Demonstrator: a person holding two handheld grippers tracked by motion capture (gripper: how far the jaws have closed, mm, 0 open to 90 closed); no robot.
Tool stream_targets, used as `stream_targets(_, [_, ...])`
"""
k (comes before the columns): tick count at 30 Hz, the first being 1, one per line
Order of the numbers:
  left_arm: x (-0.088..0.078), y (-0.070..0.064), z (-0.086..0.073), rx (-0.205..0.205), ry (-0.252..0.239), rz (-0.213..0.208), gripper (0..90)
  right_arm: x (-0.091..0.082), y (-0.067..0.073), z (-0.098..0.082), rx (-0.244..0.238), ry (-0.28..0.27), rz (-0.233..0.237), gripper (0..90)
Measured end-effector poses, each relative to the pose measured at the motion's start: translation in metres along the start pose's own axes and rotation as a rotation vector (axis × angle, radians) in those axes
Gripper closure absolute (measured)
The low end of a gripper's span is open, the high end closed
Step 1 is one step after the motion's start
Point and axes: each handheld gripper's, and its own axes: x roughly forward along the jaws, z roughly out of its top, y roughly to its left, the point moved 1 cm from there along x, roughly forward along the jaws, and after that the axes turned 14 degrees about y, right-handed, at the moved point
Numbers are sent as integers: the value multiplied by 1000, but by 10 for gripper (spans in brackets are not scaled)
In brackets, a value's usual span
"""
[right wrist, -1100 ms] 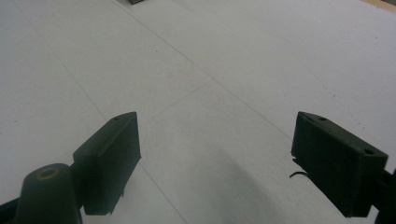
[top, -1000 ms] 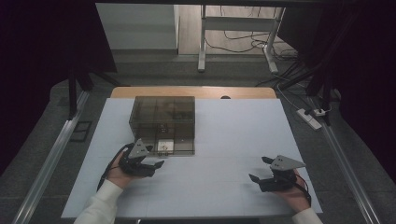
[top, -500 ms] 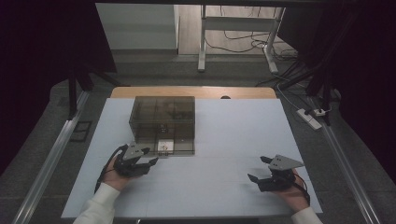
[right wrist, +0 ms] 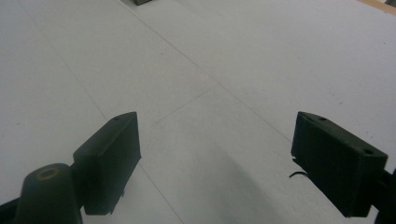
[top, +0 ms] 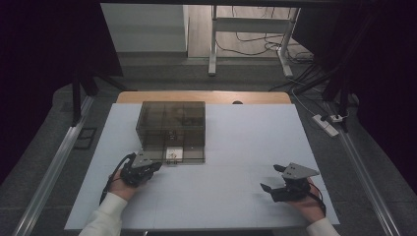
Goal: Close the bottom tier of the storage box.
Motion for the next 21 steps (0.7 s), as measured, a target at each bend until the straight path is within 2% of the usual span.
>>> stream_targets(7, [11, -3, 4, 7, 29, 11, 887, 0, 2, 2, -4, -5, 6, 153])
stream_targets(21, [21, -4, 9, 6, 46, 25, 887, 0, 3, 1, -7, 0, 1, 153])
